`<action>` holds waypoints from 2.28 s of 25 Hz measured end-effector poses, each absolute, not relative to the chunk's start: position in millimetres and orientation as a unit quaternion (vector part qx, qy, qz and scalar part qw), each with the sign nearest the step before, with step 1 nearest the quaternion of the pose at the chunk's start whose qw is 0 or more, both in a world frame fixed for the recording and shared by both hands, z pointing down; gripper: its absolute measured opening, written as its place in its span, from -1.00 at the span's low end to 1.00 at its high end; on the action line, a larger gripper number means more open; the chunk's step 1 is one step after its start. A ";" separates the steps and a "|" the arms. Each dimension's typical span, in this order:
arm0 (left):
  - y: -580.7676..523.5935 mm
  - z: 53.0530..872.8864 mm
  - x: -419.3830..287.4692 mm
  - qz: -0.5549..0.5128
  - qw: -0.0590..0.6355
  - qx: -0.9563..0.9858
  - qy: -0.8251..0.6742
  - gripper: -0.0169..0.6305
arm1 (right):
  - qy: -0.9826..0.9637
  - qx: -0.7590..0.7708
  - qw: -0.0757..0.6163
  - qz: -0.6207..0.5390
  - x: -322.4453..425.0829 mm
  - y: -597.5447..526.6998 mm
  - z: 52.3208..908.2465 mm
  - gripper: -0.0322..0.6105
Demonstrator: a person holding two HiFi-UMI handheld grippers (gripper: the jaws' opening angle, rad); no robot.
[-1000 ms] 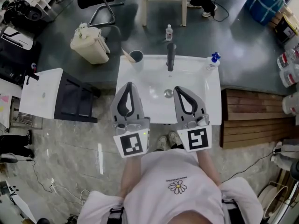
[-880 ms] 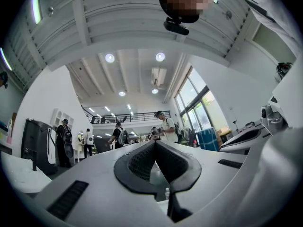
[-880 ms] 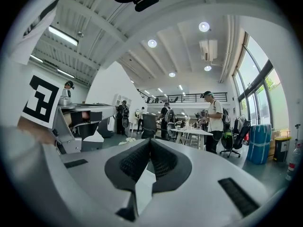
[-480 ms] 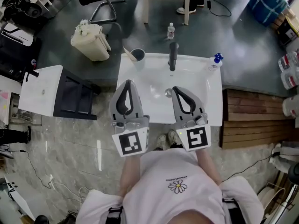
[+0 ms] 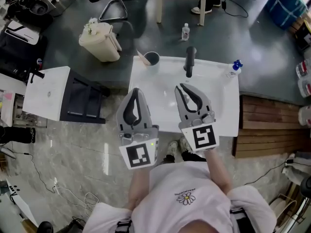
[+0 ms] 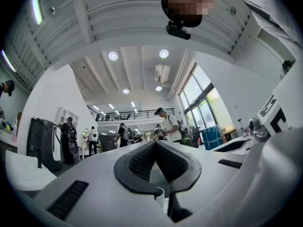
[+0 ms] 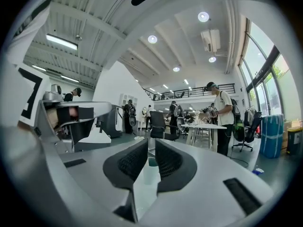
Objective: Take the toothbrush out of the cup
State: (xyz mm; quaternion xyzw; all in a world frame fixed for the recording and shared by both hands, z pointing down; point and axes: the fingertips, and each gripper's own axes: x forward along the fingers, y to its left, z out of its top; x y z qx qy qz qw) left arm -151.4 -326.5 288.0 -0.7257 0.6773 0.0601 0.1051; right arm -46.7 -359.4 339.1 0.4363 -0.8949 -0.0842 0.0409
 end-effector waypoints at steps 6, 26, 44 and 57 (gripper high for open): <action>-333.6 303.0 -164.6 0.063 0.083 -0.726 0.679 -0.90 | -0.914 0.386 0.071 -0.099 -104.2 -405.9 334.6 -0.61; -339.6 367.3 -202.4 0.037 0.025 -0.682 0.730 -0.90 | -0.905 0.383 0.184 0.024 -192.8 -525.2 468.9 -0.52; -336.7 372.8 -205.6 0.025 0.025 -0.671 0.741 -0.90 | -0.905 0.392 0.157 0.052 -185.9 -528.7 462.0 -0.79; -332.4 296.6 -177.7 0.065 0.085 -0.687 0.719 -0.90 | -0.918 0.391 0.068 0.011 -147.6 -495.7 320.8 -0.79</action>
